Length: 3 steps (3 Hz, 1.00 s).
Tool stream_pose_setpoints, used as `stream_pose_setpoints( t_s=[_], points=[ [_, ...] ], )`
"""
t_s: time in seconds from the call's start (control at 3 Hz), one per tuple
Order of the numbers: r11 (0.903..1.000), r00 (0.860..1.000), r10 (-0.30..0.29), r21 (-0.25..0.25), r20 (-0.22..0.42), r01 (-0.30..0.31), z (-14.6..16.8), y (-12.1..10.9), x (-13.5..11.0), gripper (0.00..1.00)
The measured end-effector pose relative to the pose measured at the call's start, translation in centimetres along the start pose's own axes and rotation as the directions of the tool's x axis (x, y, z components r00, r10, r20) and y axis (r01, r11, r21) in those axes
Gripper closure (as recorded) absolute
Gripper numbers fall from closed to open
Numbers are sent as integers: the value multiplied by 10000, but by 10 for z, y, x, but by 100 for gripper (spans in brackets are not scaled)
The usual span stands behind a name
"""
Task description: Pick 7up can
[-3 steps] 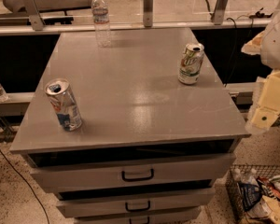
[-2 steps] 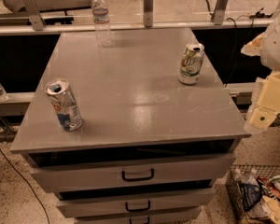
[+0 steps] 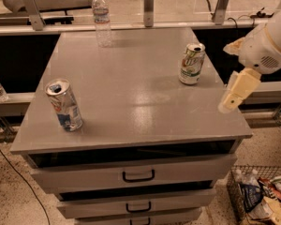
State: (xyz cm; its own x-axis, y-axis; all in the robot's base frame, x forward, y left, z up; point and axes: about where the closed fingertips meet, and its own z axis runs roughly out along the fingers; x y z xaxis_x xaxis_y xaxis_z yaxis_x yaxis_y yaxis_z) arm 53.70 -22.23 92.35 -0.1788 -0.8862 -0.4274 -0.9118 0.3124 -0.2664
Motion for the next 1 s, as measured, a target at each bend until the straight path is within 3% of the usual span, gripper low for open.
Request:
stream_pose_setpoints(
  t_s=[0.33, 0.67, 1.0],
  points=[
    [9989, 9939, 10, 473, 1104, -63, 35, -51, -6, 0],
    [9910, 9858, 117, 1294, 1675, -337, 53, -93, -2, 0],
    [9862, 9557, 843, 1138, 2818, -1206, 72, -125, 3, 0]
  ],
)
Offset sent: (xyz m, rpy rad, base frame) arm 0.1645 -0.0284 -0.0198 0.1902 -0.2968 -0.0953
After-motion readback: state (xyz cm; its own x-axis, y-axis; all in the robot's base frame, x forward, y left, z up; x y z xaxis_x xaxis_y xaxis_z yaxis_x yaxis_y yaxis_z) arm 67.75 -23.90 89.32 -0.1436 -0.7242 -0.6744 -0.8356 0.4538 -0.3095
